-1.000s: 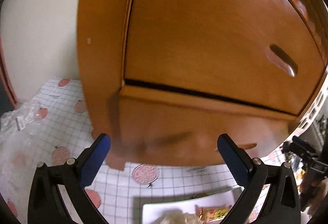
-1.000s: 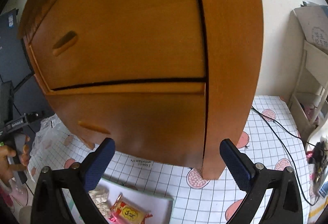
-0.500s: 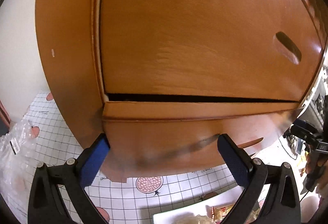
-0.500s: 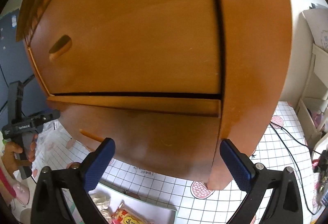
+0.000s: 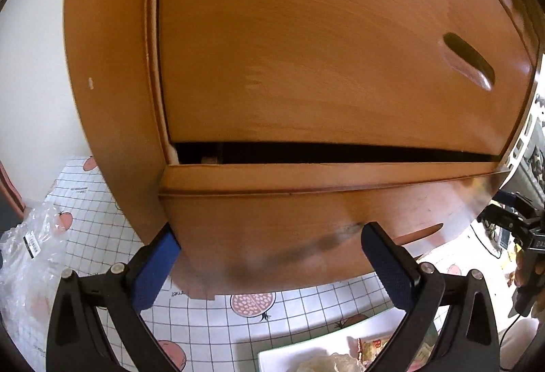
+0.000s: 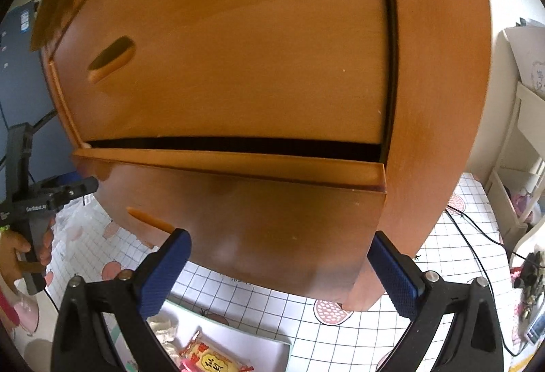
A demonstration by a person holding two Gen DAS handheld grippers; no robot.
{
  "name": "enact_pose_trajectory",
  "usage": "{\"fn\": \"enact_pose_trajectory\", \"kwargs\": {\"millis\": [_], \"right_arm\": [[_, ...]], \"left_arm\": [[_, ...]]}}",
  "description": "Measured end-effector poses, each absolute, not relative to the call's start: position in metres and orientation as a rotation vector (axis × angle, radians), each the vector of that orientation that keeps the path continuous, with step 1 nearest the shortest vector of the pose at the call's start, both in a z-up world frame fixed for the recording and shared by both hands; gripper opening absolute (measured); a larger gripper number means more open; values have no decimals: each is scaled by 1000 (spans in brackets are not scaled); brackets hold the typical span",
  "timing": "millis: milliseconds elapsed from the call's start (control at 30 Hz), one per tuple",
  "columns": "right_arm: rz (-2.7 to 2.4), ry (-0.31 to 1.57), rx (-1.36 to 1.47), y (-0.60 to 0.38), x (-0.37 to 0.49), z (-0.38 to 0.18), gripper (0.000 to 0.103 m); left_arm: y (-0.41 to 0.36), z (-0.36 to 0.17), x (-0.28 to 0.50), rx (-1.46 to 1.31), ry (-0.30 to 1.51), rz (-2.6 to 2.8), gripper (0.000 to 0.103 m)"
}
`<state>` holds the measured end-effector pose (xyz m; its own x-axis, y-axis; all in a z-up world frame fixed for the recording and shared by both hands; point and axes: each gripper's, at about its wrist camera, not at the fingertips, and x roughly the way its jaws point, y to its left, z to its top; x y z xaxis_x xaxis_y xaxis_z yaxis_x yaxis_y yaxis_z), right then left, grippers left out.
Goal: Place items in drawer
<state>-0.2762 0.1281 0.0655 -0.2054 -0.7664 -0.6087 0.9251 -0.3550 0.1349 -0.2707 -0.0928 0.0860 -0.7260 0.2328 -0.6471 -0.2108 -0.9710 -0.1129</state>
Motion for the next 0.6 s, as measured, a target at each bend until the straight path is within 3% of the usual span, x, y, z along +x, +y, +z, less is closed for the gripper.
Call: {"fn": "enact_pose_trajectory", "kwargs": {"millis": [600], "right_arm": [[-1794, 279, 712, 177, -229, 66, 103]], "left_arm": [[-91, 82, -199, -1018, -84, 2746, 103]]}}
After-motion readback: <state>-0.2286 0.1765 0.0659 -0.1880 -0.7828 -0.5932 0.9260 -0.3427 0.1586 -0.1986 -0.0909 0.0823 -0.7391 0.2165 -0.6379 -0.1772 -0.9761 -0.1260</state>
